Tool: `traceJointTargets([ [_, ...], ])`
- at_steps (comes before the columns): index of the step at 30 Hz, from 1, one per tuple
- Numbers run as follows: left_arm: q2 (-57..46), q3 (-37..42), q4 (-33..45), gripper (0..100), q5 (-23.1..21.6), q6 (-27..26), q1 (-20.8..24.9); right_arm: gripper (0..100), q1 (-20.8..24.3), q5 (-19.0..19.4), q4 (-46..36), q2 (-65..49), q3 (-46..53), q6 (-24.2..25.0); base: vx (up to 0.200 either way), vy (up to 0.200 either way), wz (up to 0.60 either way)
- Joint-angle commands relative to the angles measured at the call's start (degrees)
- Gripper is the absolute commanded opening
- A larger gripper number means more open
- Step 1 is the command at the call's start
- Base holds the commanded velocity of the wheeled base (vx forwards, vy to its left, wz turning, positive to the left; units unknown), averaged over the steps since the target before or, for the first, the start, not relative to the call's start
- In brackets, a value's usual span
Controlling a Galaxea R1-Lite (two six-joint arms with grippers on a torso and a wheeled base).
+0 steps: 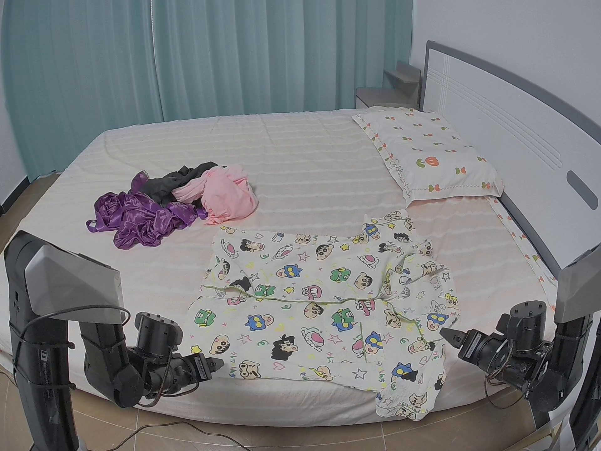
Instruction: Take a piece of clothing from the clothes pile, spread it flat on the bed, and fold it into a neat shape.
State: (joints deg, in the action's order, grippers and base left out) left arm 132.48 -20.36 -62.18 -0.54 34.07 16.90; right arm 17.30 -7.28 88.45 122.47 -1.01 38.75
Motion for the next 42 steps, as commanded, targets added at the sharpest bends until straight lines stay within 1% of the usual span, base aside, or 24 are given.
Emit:
traceJointTargets([
  [1, 0.77, -0.47, -0.04, 0, 0.54, 0.03, 0.77, 100, 0.02, -0.02, 0.23, 2.16, 1.01, 0.01, 0.000, 0.000, 0.00],
  [11, 0.42, 0.23, -0.04, 0, 1.15, 0.47, 0.51, 100, 0.19, 0.33, 0.05, 6.29, 1.01, -0.08, 0.000, 0.000, 0.00],
  [13, -0.11, 0.23, -0.13, 0, 1.59, 1.00, 0.33, 100, 0.28, 0.51, -0.12, 7.70, 1.01, -0.26, 0.000, 0.000, 0.00],
  [16, -1.78, 0.23, -1.10, 0, 2.03, 3.46, 0.42, 100, 1.25, 1.13, 0.93, 12.27, 1.01, -1.66, 0.000, 0.000, 0.00],
  [19, -3.36, 0.23, -1.62, 0, 1.94, 5.30, 0.59, 100, 1.60, 2.00, 1.55, 16.93, 1.01, -5.88, 0.000, 0.000, 0.00],
  [20, -3.89, 0.14, -1.62, 0, 1.94, 5.92, 0.68, 100, 1.51, 2.80, 1.55, 18.25, 1.01, -8.17, 0.000, 0.000, 0.00],
  [21, -3.89, 0.14, -1.62, 0, 1.94, 5.92, 0.68, 100, 1.51, 2.80, 1.55, 18.25, 1.01, -8.17, 0.000, 0.000, 0.00],
  [23, -4.68, -0.12, -1.71, 0, 1.94, 7.15, 0.68, 100, 0.98, 6.66, 1.55, 18.33, 1.01, -12.12, 0.000, 0.000, 0.00],
  [24, -4.77, -0.38, -1.71, 0, 1.94, 7.76, 0.68, 100, 0.72, 7.63, 1.55, 18.16, 0.75, -14.67, 0.000, 0.000, 0.00],
  [25, -4.77, -0.47, -1.71, 0, 2.03, 8.03, 0.59, 100, 0.63, 7.72, 1.55, 18.16, 0.40, -15.55, 0.000, 0.000, 0.00],
  [26, -4.95, -0.91, -1.89, 0, 2.03, 8.91, 0.51, 100, 0.19, 7.98, 1.55, 18.16, -0.83, -18.10, 0.000, 0.000, 0.00],
  [27, -5.21, -1.26, -2.24, 0, 2.03, 9.87, 0.51, 100, 0.02, 8.33, 1.55, 18.42, -1.71, -19.07, 0.000, 0.000, 0.00],
  [32, -5.82, -1.97, -4.61, 0, 2.12, 12.95, 0.51, 100, -0.34, 8.68, 1.55, 19.04, -4.00, -20.12, 0.000, 0.000, 0.00],
  [35, -5.82, -2.05, -5.58, 0, 2.12, 13.48, 0.42, 100, -0.86, 11.41, 1.55, 18.95, -4.09, -20.12, 0.000, 0.000, 0.00],
  [38, -5.82, -2.23, -5.76, 0, 2.21, 13.92, 0.24, 100, -1.48, 12.55, 1.55, 18.69, -4.88, -20.03, 0.000, 0.000, 0.00],
  [39, -5.82, -2.32, -5.76, 0, 2.21, 14.27, 0.15, 100, -2.44, 12.90, 1.55, 18.60, -6.28, -20.03, 0.000, 0.000, 0.00],
  [42, -5.91, -2.32, -5.76, 0, 2.21, 14.44, 0.15, 100, -2.62, 15.01, -0.56, 18.07, -7.43, -20.12, 0.000, 0.000, 0.00],
])
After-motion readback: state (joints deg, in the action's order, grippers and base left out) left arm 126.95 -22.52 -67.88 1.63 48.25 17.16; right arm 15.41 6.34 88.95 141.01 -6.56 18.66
